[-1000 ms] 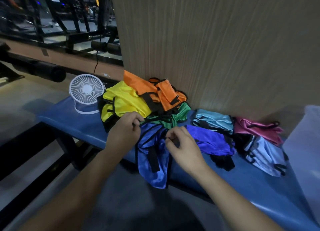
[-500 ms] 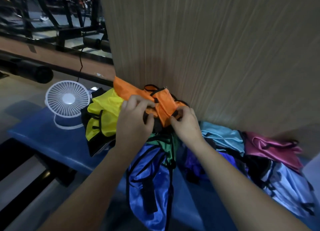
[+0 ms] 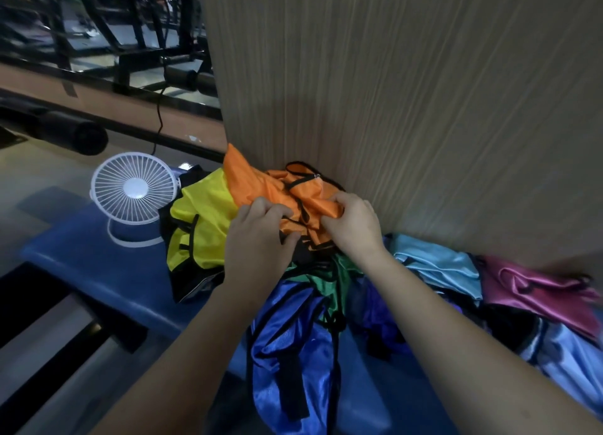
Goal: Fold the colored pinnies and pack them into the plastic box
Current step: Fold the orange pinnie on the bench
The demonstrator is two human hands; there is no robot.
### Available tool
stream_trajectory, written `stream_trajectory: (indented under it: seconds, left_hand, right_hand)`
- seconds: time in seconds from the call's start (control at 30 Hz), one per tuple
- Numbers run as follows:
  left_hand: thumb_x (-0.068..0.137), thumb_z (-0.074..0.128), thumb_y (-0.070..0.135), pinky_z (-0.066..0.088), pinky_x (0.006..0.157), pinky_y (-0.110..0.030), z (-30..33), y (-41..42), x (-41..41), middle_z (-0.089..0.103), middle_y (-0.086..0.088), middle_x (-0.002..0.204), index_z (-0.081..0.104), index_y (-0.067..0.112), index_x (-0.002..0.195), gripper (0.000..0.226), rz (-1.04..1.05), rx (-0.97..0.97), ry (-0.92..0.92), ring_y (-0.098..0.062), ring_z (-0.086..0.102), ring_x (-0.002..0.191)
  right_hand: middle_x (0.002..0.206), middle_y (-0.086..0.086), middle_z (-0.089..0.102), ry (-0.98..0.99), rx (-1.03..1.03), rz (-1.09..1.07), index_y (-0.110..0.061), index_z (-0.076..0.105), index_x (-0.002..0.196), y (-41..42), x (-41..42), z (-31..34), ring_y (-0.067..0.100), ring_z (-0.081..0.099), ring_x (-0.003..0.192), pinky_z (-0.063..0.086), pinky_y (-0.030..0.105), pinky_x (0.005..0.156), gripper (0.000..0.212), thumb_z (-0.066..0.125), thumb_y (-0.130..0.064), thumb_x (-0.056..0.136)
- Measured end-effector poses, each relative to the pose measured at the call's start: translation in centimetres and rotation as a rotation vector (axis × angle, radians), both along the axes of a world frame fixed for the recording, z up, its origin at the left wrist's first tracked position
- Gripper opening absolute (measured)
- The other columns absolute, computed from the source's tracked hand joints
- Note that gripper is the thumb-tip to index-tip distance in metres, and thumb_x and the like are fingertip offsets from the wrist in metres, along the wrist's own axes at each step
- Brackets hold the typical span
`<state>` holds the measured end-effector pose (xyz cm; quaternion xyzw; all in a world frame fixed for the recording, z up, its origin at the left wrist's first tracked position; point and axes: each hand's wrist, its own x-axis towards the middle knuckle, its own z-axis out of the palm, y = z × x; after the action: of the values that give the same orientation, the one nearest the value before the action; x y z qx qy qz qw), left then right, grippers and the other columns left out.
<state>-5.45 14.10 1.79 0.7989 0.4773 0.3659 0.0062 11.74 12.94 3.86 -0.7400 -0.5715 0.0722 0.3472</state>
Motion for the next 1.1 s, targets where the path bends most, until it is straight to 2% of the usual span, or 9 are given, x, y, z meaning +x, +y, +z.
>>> stream_trajectory:
  seconds: [0.07, 0.13, 0.27, 0.47, 0.57, 0.7, 0.77, 0.9, 1.1]
  left_hand:
    - [0.080, 0.078, 0.040, 0.046, 0.082, -0.033, 0.2, -0.3, 0.0, 0.058, 0.004, 0.100, 0.069, 0.024, 0.111, 0.036, 0.002, 0.014, -0.023, -0.019, 0.052, 0.095]
    - [0.081, 0.076, 0.043, 0.046, 0.082, -0.034, 0.5, -0.9, 0.1, 0.059, 0.005, 0.101, 0.070, 0.024, 0.111, 0.036, -0.010, 0.027, -0.056, -0.019, 0.052, 0.094]
    - [0.082, 0.074, 0.033, 0.047, 0.081, -0.039, 2.0, -3.0, 0.5, 0.060, 0.004, 0.104, 0.067, 0.020, 0.112, 0.033, -0.084, 0.027, -0.181, -0.019, 0.051, 0.094]
    - [0.085, 0.063, 0.016, 0.054, 0.075, -0.042, 5.9, -8.0, -0.1, 0.057, 0.002, 0.107, 0.054, 0.015, 0.118, 0.034, -0.325, -0.079, -0.526, -0.017, 0.059, 0.092]
    - [0.087, 0.060, 0.011, 0.057, 0.078, -0.042, 8.1, -11.2, -1.0, 0.057, -0.006, 0.111, 0.052, 0.013, 0.118, 0.032, -0.400, -0.048, -0.621, -0.020, 0.064, 0.098]
    - [0.081, 0.057, 0.004, 0.056, 0.084, -0.032, 11.6, -16.0, -2.3, 0.052, -0.011, 0.114, 0.051, 0.013, 0.117, 0.037, -0.459, 0.059, -0.722, -0.022, 0.061, 0.103]
    - [0.081, 0.057, 0.001, 0.054, 0.084, -0.030, 13.4, -18.8, -3.1, 0.052, -0.010, 0.113, 0.051, 0.019, 0.115, 0.039, -0.489, 0.099, -0.743, -0.022, 0.060, 0.103]
    - [0.077, 0.058, -0.003, 0.053, 0.087, -0.050, 16.0, -23.8, -4.7, 0.053, -0.005, 0.114, 0.052, 0.016, 0.118, 0.046, -0.514, 0.103, -0.719, -0.027, 0.060, 0.106]
    - [0.080, 0.064, 0.010, 0.054, 0.084, -0.046, 20.4, -31.2, -5.8, 0.062, -0.001, 0.109, 0.054, 0.019, 0.117, 0.039, -0.591, 0.049, -0.655, -0.020, 0.065, 0.103]
  right_hand:
    - [0.094, -0.001, 0.067, 0.030, 0.082, 0.015, -0.030, 0.064, 0.087, -0.7, -0.4, 0.6, 0.026, 0.062, 0.094, 0.052, 0.042, 0.084, 0.015, 0.059, -0.024, 0.074]
    - [0.098, -0.001, 0.066, -0.004, 0.164, 0.026, -0.024, 0.067, 0.096, -1.7, -0.9, 1.2, 0.024, 0.060, 0.098, 0.050, 0.040, 0.087, 0.022, 0.059, -0.021, 0.076]
    - [0.096, -0.004, 0.064, 0.042, 0.286, 0.130, -0.023, 0.066, 0.096, -4.5, -1.9, 3.1, 0.014, 0.060, 0.094, 0.047, 0.031, 0.083, 0.020, 0.063, -0.015, 0.078]
    - [0.068, -0.012, 0.052, 0.215, 0.381, 0.284, -0.024, 0.057, 0.083, -10.4, -4.1, 8.0, 0.002, 0.049, 0.065, 0.036, 0.015, 0.062, 0.019, 0.062, -0.007, 0.078]
    - [0.066, -0.017, 0.050, 0.252, 0.451, 0.359, -0.028, 0.053, 0.079, -13.9, -5.4, 10.8, 0.001, 0.047, 0.064, 0.036, 0.015, 0.062, 0.025, 0.061, -0.004, 0.078]
    - [0.067, -0.013, 0.046, 0.254, 0.522, 0.424, -0.021, 0.053, 0.079, -19.1, -7.2, 14.5, 0.001, 0.043, 0.064, 0.035, 0.020, 0.062, 0.026, 0.060, 0.004, 0.079]
    - [0.067, -0.012, 0.046, 0.247, 0.549, 0.434, -0.020, 0.054, 0.079, -21.9, -8.1, 16.2, 0.002, 0.042, 0.064, 0.036, 0.020, 0.061, 0.023, 0.059, 0.003, 0.079]
    - [0.060, -0.015, 0.040, 0.177, 0.539, 0.417, -0.032, 0.041, 0.068, -27.9, -9.8, 19.3, 0.000, 0.039, 0.059, 0.032, 0.016, 0.058, 0.038, 0.059, -0.001, 0.079]
    - [0.063, -0.007, 0.042, 0.041, 0.468, 0.327, -0.021, 0.041, 0.067, -36.2, -10.3, 23.4, 0.005, 0.040, 0.061, 0.036, 0.027, 0.057, 0.019, 0.056, -0.017, 0.078]
